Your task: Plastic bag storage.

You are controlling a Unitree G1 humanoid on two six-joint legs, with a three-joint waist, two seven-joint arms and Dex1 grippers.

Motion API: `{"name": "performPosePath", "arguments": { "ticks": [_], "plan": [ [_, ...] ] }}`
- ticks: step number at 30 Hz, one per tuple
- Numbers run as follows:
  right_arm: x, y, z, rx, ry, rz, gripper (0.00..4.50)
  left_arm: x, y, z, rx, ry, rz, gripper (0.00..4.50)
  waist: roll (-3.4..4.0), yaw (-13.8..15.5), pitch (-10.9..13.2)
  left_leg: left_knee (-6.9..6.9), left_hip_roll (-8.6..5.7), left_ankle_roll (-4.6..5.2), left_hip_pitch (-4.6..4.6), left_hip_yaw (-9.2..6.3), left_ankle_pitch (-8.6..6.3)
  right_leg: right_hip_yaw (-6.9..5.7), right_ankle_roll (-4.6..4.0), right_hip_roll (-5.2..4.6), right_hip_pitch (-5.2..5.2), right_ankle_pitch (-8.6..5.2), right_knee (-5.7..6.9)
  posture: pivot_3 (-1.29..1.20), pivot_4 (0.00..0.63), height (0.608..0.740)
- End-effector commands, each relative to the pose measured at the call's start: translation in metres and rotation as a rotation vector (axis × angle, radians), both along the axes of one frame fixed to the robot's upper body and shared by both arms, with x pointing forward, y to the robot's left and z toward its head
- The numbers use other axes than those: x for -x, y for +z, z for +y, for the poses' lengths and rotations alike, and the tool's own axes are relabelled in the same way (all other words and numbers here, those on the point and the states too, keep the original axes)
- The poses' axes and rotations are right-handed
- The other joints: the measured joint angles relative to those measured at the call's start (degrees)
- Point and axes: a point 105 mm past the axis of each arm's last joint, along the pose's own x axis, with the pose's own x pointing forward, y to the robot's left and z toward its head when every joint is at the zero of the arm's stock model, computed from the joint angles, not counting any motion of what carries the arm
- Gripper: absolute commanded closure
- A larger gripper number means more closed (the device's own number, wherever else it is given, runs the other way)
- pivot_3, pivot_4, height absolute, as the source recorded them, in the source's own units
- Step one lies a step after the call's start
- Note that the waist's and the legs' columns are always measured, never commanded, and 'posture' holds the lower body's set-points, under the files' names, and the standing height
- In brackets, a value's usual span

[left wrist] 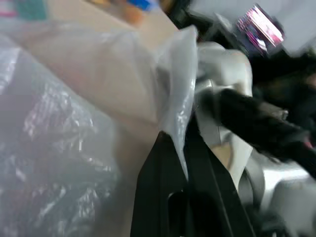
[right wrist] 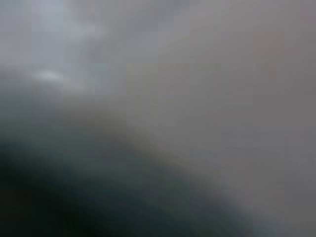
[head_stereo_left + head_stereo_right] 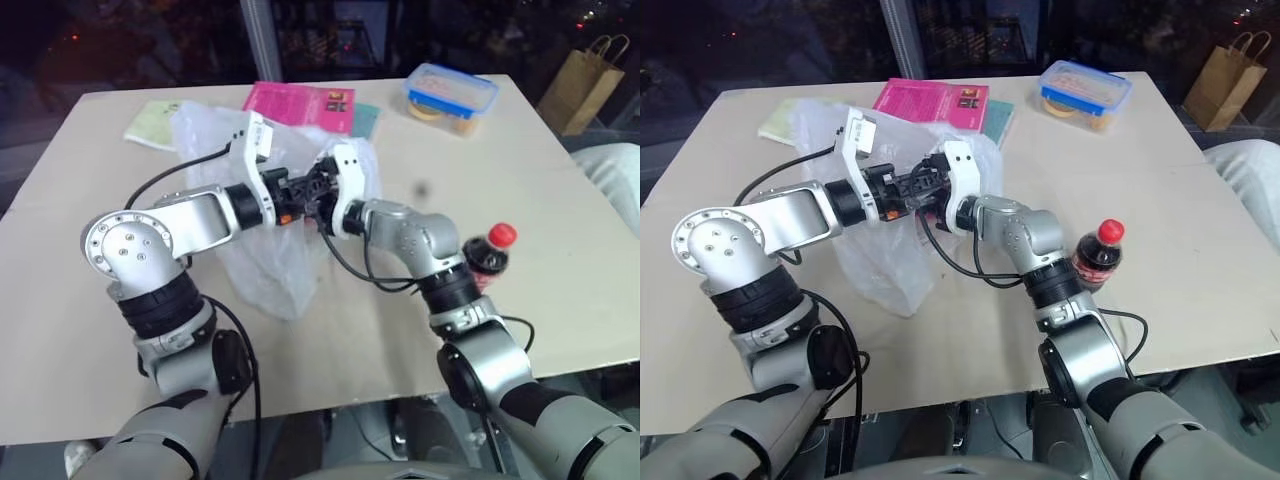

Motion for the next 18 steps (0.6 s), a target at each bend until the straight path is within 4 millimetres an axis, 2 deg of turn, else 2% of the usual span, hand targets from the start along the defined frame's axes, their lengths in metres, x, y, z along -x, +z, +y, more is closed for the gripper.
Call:
{"name": "performPosePath", "arguments": {
  "ticks": [1, 2, 5, 9, 12, 15, 18],
  "plan": [
    [0.007, 0.008, 0.009, 0.01, 0.053, -0.091, 2.71, 0.004, 0.02, -0.012, 0.057, -0.012, -0.066, 4.5, 0.0, 0.12, 0.0, 0.0, -0.08, -0.01, -0.09, -0.03, 0.01, 0.0, 0.01, -0.08, -0.04, 0.01, -0.02, 0.0, 0.15, 0.74],
    [0.008, 0.01, 0.001, 0.024, 0.048, -0.125, 2.41, -0.001, 0.022, -0.006, 0.074, 0.036, -0.059, 4.5, -0.01, 0.22, 0.0, 0.0, -0.16, -0.02, -0.11, -0.04, 0.01, 0.01, 0.01, -0.15, -0.05, 0.01, -0.04, 0.0, 0.15, 0.74],
    [0.019, 0.016, -0.021, 0.053, 0.059, -0.207, 1.1, -0.014, 0.022, 0.014, 0.111, 0.161, -0.029, 4.5, -0.03, 0.18, -0.01, 0.0, -0.24, -0.03, -0.18, -0.09, 0.02, -0.05, 0.02, -0.24, -0.08, 0.01, -0.11, 0.0, 0.15, 0.74],
    [0.036, 0.027, -0.066, 0.068, 0.022, -0.251, 1.1, -0.027, 0.02, 0.034, 0.137, 0.27, -0.01, 4.5, -0.01, -0.02, 0.0, -0.07, -0.2, -0.05, -0.16, -0.05, 0.03, -0.01, 0.02, -0.18, -0.14, 0.0, -0.08, 0.0, 0.15, 0.74],
    [0.045, 0.032, -0.079, 0.105, -0.007, -0.298, 0.03, -0.032, 0.021, 0.035, 0.151, 0.273, -0.011, 4.5, -0.01, -0.2, -0.01, -0.07, -0.21, -0.04, -0.14, -0.01, 0.03, -0.03, 0.03, -0.16, -0.13, 0.0, -0.08, 0.0, 0.15, 0.74],
    [0.054, 0.041, -0.083, 0.125, -0.018, -0.369, 0.03, -0.035, 0.022, 0.031, 0.141, 0.255, -0.024, 4.5, -0.01, -0.38, -0.01, -0.08, -0.16, -0.05, -0.05, 0.1, 0.03, 0.01, 0.02, -0.08, -0.12, -0.01, 0.01, 0.0, 0.15, 0.74],
    [0.076, 0.058, -0.1, 0.151, -0.028, -0.495, 0.03, -0.037, 0.023, 0.024, 0.086, 0.224, -0.059, 4.5, -0.01, -0.19, 0.0, -0.08, -0.13, -0.08, -0.1, 0.11, 0.05, -0.06, 0.01, -0.02, -0.13, -0.01, 0.02, 0.0, 0.15, 0.74]
  ]
}}
